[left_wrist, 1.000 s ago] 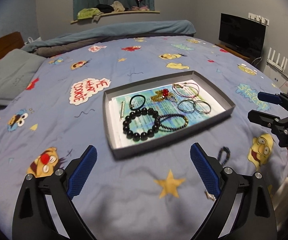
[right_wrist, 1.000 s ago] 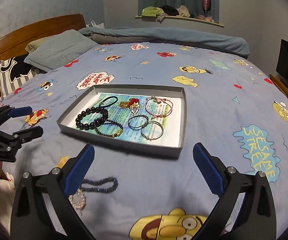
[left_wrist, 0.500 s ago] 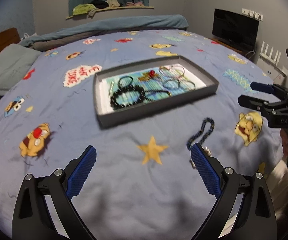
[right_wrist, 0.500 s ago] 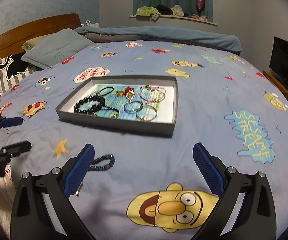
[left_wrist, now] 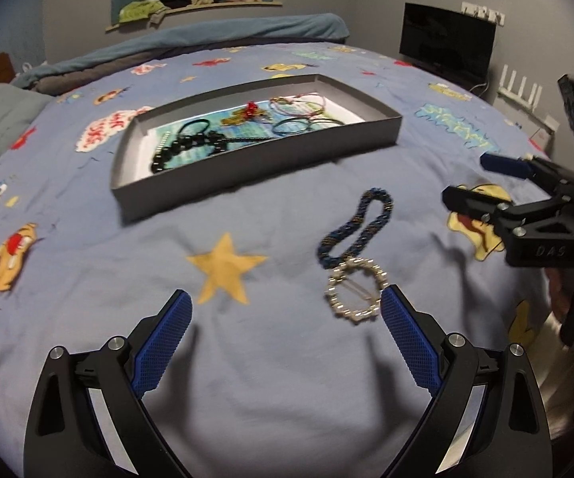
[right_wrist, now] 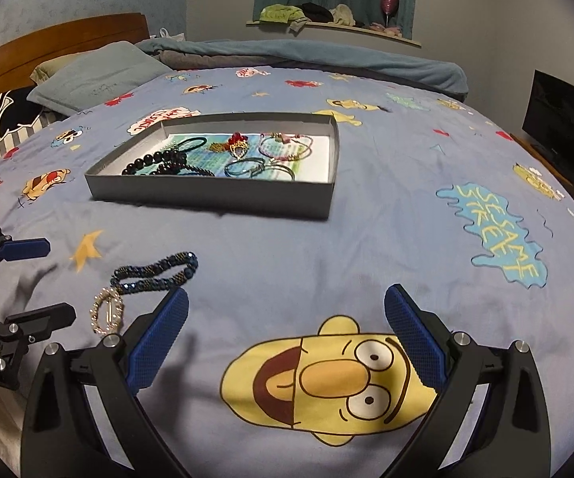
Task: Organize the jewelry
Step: 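Move both open tools back over the pearl clip and blue beaded bracelet, then close the left tool on the pearl ring clip while the right tool grasps the blue beaded bracelet, then carry the pearl clip and blue bracelet into the grey box while both tools open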
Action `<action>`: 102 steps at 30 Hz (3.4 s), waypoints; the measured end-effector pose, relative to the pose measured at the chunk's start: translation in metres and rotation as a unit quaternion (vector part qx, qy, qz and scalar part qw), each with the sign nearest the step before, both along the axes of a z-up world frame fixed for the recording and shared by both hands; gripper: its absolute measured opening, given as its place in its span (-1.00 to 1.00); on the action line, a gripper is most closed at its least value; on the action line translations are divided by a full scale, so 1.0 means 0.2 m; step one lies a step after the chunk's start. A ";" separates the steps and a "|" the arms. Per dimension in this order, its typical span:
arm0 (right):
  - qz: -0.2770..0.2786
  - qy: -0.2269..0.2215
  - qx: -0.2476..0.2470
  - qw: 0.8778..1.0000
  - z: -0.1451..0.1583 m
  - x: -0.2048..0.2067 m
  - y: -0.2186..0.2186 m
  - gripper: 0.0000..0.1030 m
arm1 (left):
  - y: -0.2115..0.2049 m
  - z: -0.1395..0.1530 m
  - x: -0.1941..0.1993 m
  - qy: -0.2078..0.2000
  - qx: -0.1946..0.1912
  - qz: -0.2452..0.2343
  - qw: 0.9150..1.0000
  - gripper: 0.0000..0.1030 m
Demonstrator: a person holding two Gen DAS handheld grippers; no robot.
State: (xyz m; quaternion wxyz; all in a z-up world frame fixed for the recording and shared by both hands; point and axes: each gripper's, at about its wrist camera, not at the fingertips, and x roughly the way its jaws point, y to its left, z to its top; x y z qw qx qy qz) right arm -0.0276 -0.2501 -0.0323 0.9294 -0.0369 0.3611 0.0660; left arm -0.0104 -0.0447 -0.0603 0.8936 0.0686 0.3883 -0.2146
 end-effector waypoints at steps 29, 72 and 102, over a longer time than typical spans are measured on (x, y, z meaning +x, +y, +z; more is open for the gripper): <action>0.051 0.014 0.029 0.998 -0.02 0.08 0.14 0.34 | -0.05 -0.06 -0.01 0.009 0.003 -0.049 0.999 -0.18; 0.103 -0.082 -0.018 0.991 0.40 0.22 0.26 -0.86 | 0.18 0.30 0.25 -0.038 -0.013 -0.012 0.999 -0.18; 0.085 0.032 0.029 0.995 0.04 0.72 0.16 -0.86 | -0.24 0.01 1.14 0.043 0.052 -0.065 0.996 -0.18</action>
